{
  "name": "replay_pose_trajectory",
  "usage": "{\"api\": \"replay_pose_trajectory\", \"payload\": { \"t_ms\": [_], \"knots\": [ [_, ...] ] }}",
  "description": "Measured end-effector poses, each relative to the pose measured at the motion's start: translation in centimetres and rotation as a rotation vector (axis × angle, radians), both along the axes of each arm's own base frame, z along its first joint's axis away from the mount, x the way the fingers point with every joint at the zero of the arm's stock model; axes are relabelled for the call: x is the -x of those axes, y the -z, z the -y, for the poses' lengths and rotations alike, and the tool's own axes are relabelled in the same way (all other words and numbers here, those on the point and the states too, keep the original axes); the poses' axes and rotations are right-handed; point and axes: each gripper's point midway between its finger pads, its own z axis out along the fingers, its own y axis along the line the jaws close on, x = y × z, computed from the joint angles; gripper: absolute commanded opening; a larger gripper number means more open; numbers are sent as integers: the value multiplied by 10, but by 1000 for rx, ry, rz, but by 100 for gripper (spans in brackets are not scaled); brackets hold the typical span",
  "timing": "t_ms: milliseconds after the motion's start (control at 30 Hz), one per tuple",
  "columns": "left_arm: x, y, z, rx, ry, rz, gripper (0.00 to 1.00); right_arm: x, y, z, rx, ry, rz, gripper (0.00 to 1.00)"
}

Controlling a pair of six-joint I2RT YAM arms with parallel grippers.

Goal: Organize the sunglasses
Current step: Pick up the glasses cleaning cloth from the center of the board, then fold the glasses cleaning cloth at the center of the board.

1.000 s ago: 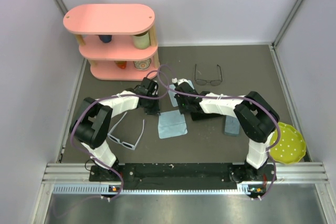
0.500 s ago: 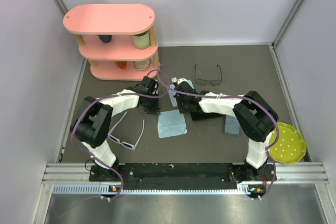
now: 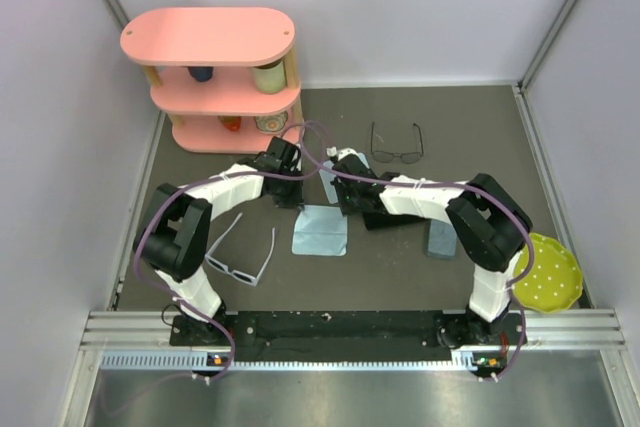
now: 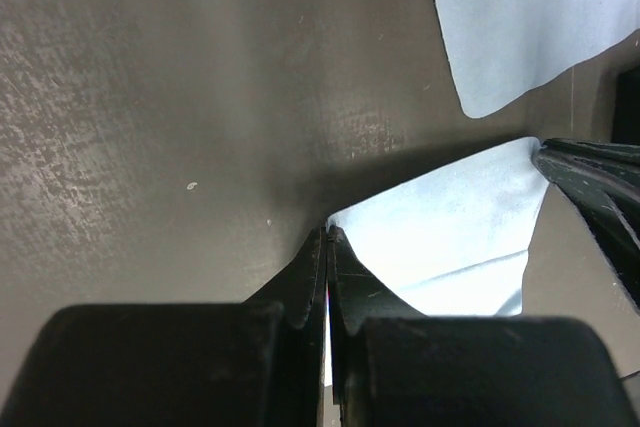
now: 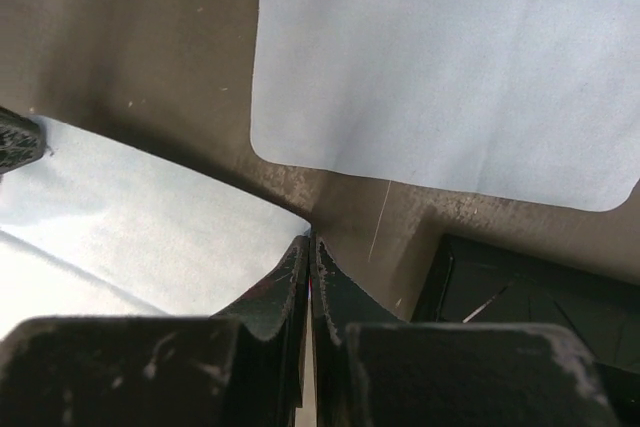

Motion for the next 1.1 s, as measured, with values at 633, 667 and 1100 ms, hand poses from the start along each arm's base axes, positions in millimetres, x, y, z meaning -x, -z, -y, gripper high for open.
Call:
{"api": "replay_pose_trajectory", "payload": {
  "t_ms": [633, 667, 1100],
  "knots": [
    [17, -10, 0, 20, 133, 30, 0, 32, -25, 0, -102, -83, -42, 0],
    [19, -10, 0, 24, 136, 30, 0, 34, -23, 1, -99, -87, -52, 0],
    [38, -16, -5, 32, 165, -1, 0, 51, -28, -1, -141, -133, -96, 0]
  ]
}}
